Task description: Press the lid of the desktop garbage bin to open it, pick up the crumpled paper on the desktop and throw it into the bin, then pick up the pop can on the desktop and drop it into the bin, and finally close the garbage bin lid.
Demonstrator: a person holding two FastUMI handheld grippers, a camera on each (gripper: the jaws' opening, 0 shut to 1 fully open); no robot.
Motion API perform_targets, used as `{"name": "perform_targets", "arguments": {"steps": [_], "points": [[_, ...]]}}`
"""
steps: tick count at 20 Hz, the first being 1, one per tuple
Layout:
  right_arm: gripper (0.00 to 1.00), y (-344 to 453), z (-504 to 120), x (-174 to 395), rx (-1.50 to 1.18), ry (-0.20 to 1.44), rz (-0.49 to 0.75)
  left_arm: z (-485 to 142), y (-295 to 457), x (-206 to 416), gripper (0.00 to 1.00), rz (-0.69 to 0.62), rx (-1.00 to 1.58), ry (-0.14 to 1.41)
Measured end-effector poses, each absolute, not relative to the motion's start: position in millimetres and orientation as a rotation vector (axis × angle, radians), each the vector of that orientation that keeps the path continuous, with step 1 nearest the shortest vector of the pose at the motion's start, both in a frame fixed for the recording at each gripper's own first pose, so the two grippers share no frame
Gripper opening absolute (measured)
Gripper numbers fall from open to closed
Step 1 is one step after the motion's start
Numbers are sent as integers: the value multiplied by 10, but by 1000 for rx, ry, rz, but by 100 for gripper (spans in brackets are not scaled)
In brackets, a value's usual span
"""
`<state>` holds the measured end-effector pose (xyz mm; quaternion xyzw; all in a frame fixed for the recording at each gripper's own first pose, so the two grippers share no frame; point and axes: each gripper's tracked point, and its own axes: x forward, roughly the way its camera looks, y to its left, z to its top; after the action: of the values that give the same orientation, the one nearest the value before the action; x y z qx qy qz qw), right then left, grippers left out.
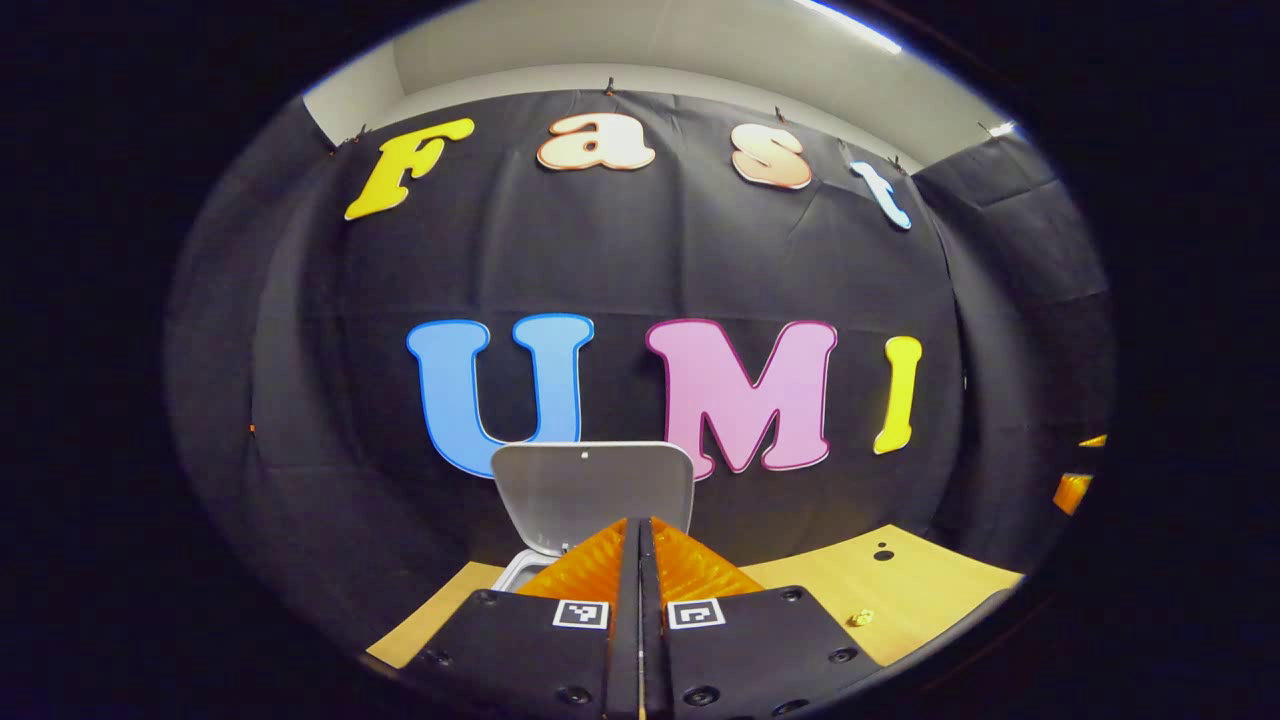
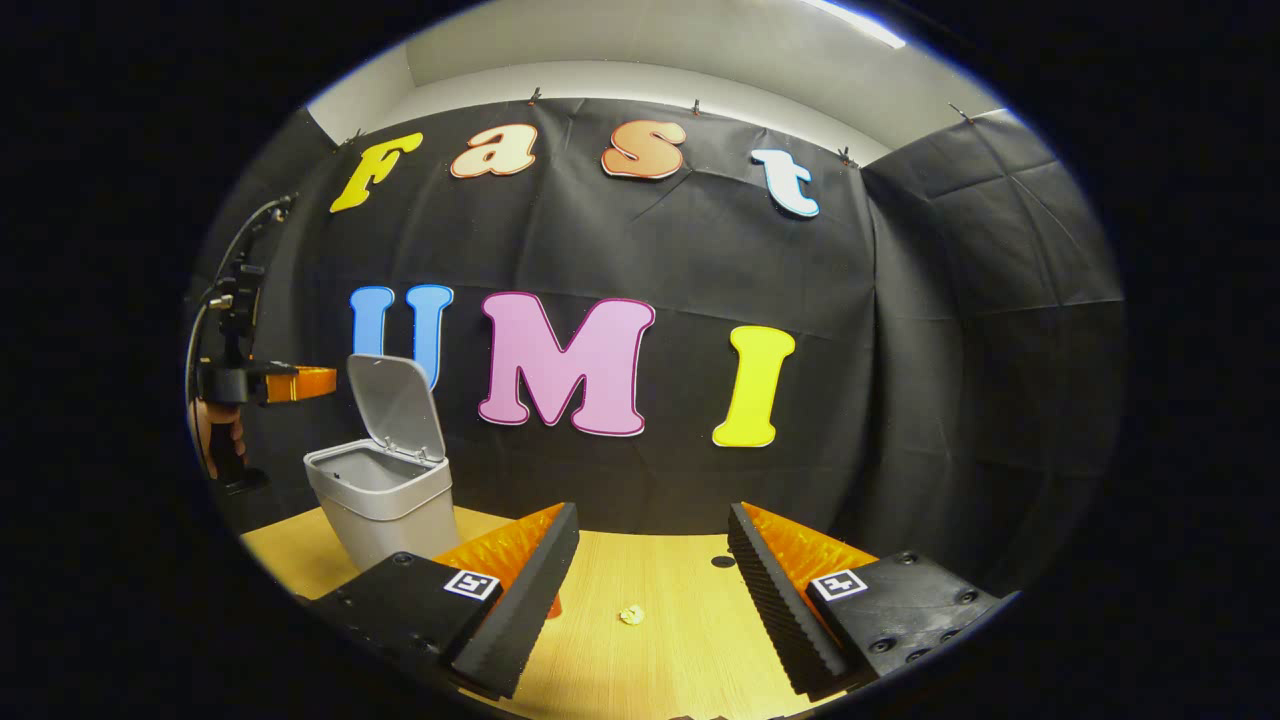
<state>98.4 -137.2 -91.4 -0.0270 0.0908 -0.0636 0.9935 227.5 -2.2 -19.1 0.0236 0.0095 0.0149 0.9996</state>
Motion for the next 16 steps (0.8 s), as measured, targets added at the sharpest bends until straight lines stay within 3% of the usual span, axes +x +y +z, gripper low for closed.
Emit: {"name": "perform_targets", "arguments": {"steps": [2, 4, 5, 6, 12, 16], "points": [[96, -1304, -897, 918, -64, 184, -129, -96, -214, 2029, 17, -7, 30, -1], [96, -1237, -901, 891, -94, 187, -119, -1, -351, 1793, 70, -28, 12, -38], [86, -1227, -911, 893, -117, 192, -115, 25, -421, 1753, 97, -30, 5, -64], [96, -1244, -905, 898, -133, 191, -117, 35, -457, 1605, 96, -35, 0, -78], [96, -1229, -1037, 1054, -109, 218, -118, -266, -633, 1334, 96, -57, -30, -2], [96, -1221, -1579, 1270, -87, 370, -90, -498, -576, 1316, 96, -38, -90, 73]]}}
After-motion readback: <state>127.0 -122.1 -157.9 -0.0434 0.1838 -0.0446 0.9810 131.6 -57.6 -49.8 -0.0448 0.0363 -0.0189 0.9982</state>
